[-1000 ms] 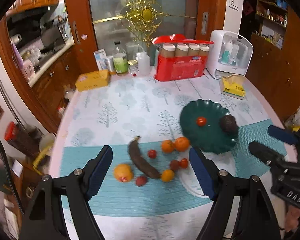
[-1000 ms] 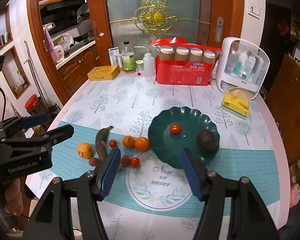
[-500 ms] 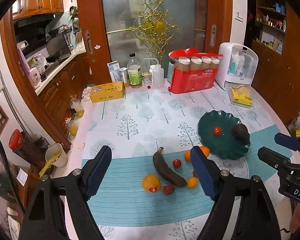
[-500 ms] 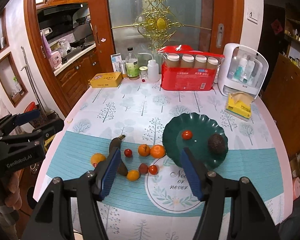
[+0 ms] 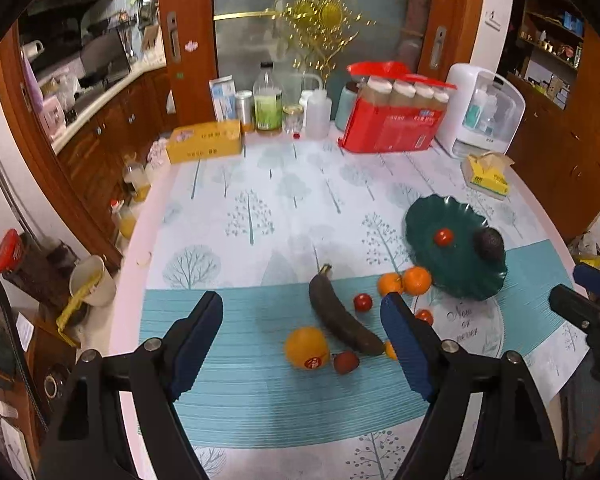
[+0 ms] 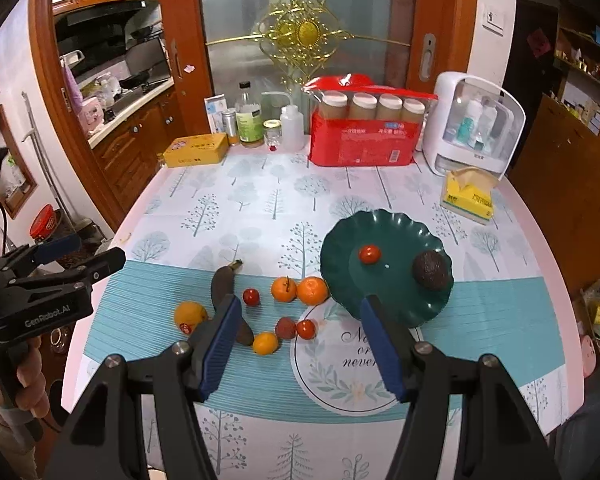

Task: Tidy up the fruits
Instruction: 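Move both tools back toward the banana and grapefruit, then grasp the dark banana with the right tool while the left tool grasps the grapefruit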

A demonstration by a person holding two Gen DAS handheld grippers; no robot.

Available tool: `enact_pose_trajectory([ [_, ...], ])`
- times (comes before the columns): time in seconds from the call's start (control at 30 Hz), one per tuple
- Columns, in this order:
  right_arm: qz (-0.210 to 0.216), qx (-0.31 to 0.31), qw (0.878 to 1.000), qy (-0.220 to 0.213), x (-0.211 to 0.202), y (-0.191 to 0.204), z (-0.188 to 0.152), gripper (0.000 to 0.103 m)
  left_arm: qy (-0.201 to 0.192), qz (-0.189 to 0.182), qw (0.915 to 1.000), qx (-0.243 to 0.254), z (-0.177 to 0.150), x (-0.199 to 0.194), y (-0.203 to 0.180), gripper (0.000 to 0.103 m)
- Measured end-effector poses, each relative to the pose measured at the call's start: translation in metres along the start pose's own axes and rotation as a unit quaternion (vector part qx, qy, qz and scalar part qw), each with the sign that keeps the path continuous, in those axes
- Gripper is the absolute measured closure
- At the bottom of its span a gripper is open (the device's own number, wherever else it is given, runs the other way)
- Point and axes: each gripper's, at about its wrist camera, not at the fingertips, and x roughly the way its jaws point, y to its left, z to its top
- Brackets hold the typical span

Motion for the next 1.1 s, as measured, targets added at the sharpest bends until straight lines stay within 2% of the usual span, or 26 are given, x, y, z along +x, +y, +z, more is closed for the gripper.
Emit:
enact_pose_trajectory([
  [0.23,-0.003,-0.007,1.000,0.023,0.029,0.002,-0.005,0.040,0.050,0.008,0.9987,-0.004,-0.010,0.047,0.010,0.023],
  [0.5,0.051,-0.025,0.997,0.057,0.085,0.017,-0.011,0.040,0.119,0.001,0.9924,-0.032,-0.034,0.105,0.023,0.023],
  [0.7,0.101,-0.077,0.987,0.096,0.144,0.051,-0.019,0.040,0.159,-0.013,0.9862,-0.046,-0.048,0.140,0.025,0.023],
  [0.8,0.107,-0.106,0.982,0.110,0.168,0.066,-0.025,0.040,0.173,-0.022,0.9831,-0.055,-0.051,0.152,0.027,0.023],
  [0.9,0.114,-0.124,0.978,0.126,0.190,0.074,-0.029,0.042,0.186,-0.018,0.9807,-0.059,-0.052,0.162,0.031,0.030],
  [1.1,0.129,-0.128,0.972,0.150,0.220,0.074,-0.029,0.044,0.189,-0.040,0.9779,-0.081,-0.048,0.171,0.043,0.030],
])
